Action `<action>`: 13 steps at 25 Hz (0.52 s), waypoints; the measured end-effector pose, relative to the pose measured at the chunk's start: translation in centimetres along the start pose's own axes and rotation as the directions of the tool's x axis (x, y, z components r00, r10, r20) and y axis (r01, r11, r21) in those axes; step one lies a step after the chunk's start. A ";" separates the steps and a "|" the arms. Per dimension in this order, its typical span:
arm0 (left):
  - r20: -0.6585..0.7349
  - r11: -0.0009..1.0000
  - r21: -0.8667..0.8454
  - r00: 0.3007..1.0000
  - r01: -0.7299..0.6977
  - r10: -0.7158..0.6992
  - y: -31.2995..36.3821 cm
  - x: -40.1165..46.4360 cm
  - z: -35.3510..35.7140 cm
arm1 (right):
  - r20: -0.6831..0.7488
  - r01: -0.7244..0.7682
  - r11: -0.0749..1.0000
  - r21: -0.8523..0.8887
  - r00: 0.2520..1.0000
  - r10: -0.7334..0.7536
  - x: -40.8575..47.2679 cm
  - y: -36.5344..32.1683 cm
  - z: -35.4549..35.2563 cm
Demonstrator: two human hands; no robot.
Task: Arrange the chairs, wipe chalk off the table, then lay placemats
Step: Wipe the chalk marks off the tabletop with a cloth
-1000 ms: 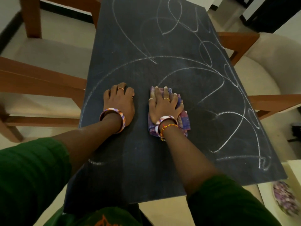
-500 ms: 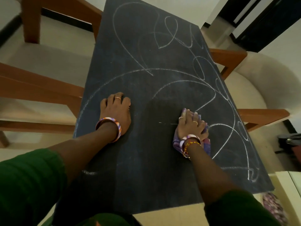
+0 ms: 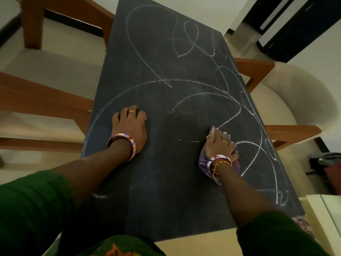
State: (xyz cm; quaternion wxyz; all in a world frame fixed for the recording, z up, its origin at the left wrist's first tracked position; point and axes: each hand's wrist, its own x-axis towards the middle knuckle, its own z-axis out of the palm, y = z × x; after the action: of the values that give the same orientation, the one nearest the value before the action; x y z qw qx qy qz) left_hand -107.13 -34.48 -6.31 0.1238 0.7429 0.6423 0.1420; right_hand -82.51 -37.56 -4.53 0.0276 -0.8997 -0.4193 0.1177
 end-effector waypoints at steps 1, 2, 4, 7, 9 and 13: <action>-0.004 1.000 -0.006 1.000 0.002 -0.002 0.0 0.0 0.0 | -0.020 -0.010 1.000 0.000 1.000 0.010 -0.6 -0.9 0.2; -0.007 1.000 -0.008 1.000 0.003 -0.004 0.0 0.1 0.0 | -0.037 0.027 1.000 -0.010 0.999 -0.027 -2.1 -1.8 0.7; -0.009 1.000 -0.001 1.000 0.013 -0.013 0.0 0.2 0.2 | -0.019 0.192 0.979 -0.066 0.981 -0.194 -7.1 -2.6 2.3; 0.003 1.000 0.013 1.000 0.021 -0.021 0.1 0.3 0.2 | 0.074 0.429 0.890 -0.153 0.903 -0.422 -11.4 -1.7 3.3; 0.006 1.000 0.011 1.000 0.015 -0.015 0.0 0.3 0.2 | 0.044 0.417 0.902 -0.110 0.909 -0.415 -7.9 -1.9 2.7; 0.002 1.000 0.011 1.000 0.018 -0.018 0.1 0.3 0.1 | 0.007 0.066 0.997 0.051 0.998 -0.066 0.0 -4.0 0.8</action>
State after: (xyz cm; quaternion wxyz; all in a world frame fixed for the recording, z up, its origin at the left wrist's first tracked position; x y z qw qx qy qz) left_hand -106.99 -34.22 -6.30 0.1219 0.7380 0.6495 0.1365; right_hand -85.67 -35.04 -4.74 0.0524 -0.8839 -0.4459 0.1310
